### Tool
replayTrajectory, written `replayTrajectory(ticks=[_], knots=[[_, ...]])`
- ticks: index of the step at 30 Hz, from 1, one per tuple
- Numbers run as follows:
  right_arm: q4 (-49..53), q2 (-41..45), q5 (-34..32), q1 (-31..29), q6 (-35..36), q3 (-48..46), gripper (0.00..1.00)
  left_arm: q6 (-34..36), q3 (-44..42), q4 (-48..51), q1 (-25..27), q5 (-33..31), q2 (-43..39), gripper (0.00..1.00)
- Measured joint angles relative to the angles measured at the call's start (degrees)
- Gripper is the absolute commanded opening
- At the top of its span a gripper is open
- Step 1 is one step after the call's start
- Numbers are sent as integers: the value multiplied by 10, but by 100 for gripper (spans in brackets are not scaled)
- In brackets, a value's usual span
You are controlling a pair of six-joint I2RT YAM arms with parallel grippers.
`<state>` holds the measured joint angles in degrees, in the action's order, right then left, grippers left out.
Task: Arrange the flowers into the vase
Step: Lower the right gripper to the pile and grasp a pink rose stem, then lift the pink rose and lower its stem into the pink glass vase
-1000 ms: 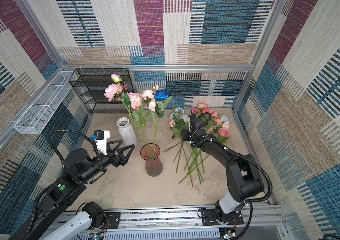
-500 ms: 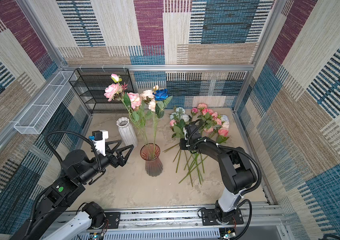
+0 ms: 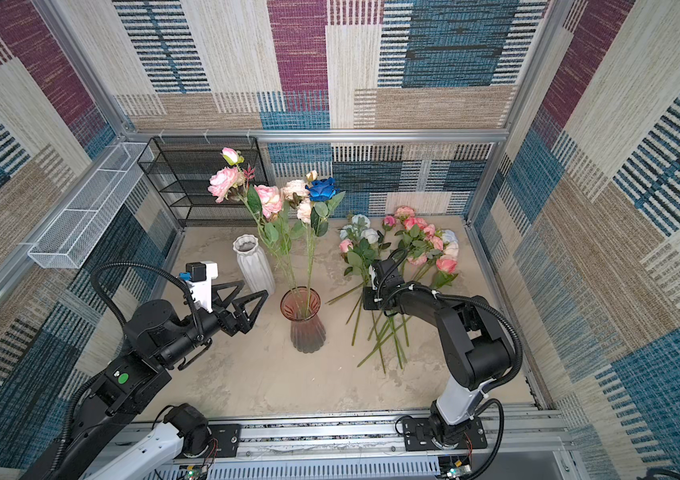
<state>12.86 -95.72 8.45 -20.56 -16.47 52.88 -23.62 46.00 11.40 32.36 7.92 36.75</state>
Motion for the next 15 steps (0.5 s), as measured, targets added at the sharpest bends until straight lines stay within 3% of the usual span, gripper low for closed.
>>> replayTrajectory(ticks=[6, 15], knots=[[-3, 87, 6, 0, 0, 5, 0, 0, 4, 0, 0, 0, 2, 98], [-18, 247, -5, 0, -30, 9, 0, -2, 29, 5, 0, 0, 1, 98]])
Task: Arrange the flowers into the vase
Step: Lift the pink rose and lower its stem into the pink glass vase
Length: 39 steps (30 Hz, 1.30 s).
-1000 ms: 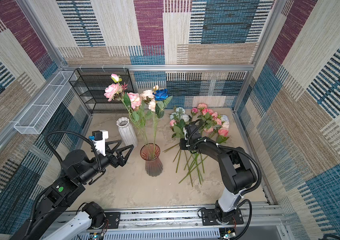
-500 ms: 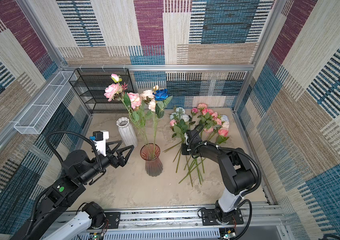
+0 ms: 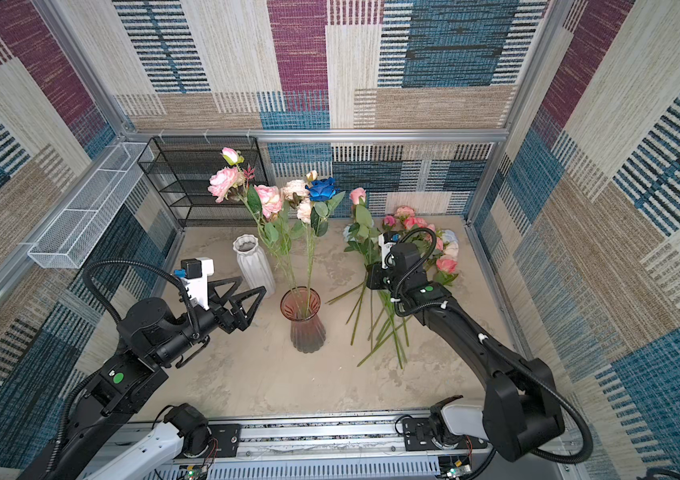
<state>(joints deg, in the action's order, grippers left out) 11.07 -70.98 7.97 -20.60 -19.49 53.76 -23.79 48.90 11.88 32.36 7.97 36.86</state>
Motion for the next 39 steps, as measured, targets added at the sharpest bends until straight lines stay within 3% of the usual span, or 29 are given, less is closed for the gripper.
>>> replayTrajectory(ticks=[7, 15, 22, 30, 39], knots=[[-59, 140, -21, 0, -8, 8, 1, 5, 38, 23, 0, 14, -5, 98], [-156, 186, 56, -20, -5, 51, 0, 19, 68, 30, 0, 32, -1, 98], [-252, 134, 94, -122, 23, 116, 0, 28, 79, 45, 0, 43, -5, 98], [-387, 42, 76, -214, 74, 130, 0, 30, 79, 60, 0, 42, -13, 98], [-507, -47, 32, -249, 125, 89, 0, 30, 67, 63, 0, 42, -14, 98]])
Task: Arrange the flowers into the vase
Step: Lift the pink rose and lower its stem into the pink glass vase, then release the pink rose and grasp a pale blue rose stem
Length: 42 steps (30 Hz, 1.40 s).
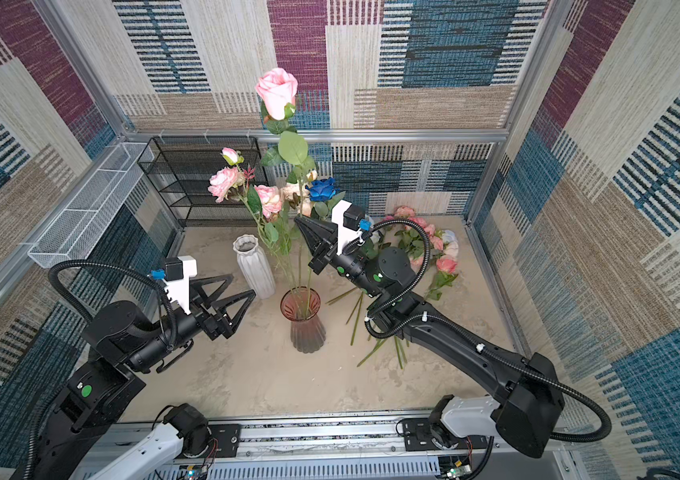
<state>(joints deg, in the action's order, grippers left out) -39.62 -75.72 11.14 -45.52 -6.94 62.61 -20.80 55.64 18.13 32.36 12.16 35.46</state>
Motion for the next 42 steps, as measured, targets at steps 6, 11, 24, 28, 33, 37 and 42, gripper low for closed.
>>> replayTrajectory(ticks=[6, 11, 24, 28, 33, 37, 42], knots=[[-29, -23, -24, -18, 26, -55, 0, 0, -10, 1, 0, 0, -1, 98], [-38, -29, -41, -30, 31, -107, 0, 0, -16, 1, 0, 0, 1, 98], [43, -17, -38, -37, 9, -150, 49, 0, -23, 1, 0, 1, 4, 98], [90, 10, -32, -40, -5, -150, 55, 0, -23, 1, 0, 1, 4, 98], [149, 56, -25, -43, -21, -153, 60, 0, -27, 0, 0, 1, 4, 98], [205, 105, -26, -44, -38, -169, 61, 0, -30, -1, 0, 2, 3, 98], [269, 163, -36, -44, -63, -191, 62, 0, -33, -3, 0, 2, 1, 98]])
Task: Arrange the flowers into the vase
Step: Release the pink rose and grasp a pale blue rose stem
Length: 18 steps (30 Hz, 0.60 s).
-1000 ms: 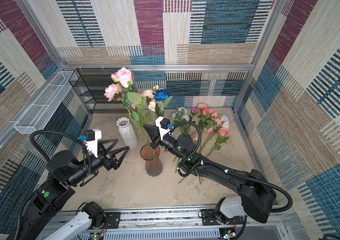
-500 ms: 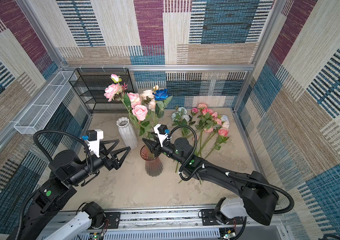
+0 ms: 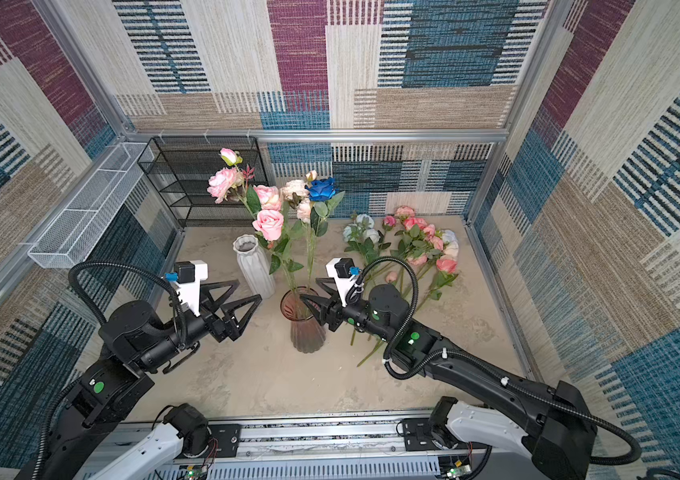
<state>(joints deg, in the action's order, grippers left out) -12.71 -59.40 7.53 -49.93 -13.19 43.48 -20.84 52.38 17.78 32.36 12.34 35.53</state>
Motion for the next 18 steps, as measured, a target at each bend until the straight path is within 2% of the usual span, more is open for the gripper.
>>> replayTrajectory(ticks=[5, 12, 18], knots=[[75, 1, -51, 6, -31, -3, 43, 0, -1, -1, 0, 0, 0, 98], [172, -86, -65, 123, -102, 4, 39, 0, -6, -5, 0, 0, 0, 98], [217, -185, -62, 228, -116, 45, 33, 0, -12, -6, 0, 0, 0, 98]])
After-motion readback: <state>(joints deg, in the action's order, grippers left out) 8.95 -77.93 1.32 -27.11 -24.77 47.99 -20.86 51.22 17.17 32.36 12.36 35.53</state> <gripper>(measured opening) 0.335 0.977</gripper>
